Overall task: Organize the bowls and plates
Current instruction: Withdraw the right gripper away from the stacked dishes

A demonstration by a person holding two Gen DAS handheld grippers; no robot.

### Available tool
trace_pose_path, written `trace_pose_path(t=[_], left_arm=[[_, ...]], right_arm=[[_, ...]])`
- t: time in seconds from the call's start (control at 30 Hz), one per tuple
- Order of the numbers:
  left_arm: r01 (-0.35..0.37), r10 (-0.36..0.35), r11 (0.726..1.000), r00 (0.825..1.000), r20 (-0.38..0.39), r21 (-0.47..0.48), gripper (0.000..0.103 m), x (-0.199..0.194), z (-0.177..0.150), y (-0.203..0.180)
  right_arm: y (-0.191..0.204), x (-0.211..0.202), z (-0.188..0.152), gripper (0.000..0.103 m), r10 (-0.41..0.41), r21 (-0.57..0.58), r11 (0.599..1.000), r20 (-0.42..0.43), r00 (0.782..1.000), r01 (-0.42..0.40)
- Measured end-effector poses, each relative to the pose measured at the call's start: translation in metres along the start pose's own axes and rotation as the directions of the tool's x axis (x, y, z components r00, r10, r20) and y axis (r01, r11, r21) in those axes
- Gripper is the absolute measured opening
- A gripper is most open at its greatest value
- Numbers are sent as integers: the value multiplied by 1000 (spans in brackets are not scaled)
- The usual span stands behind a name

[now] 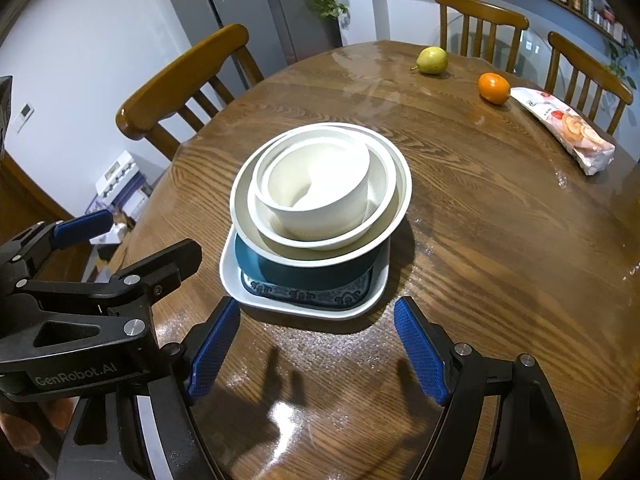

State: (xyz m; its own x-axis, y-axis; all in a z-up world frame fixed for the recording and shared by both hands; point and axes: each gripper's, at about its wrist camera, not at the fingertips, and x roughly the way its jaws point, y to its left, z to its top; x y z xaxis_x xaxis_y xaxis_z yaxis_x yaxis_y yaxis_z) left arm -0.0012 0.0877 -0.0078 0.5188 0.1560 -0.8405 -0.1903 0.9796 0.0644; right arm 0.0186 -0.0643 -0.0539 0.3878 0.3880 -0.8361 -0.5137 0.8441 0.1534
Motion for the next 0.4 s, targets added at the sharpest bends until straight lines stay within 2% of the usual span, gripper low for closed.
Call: trace_pose_path(t=[0.2,0.4], left_arm=[[5,-5,1000,1000,6,0,102,0,-1,0],[-24,24,1000,999,22,5,102,-1,1,-1]], right_arm=[[-2,1,0,80,-22,-3,1000,-3,1000,22],[-3,0,1,80,-29,1,1000,-2,1000,29]])
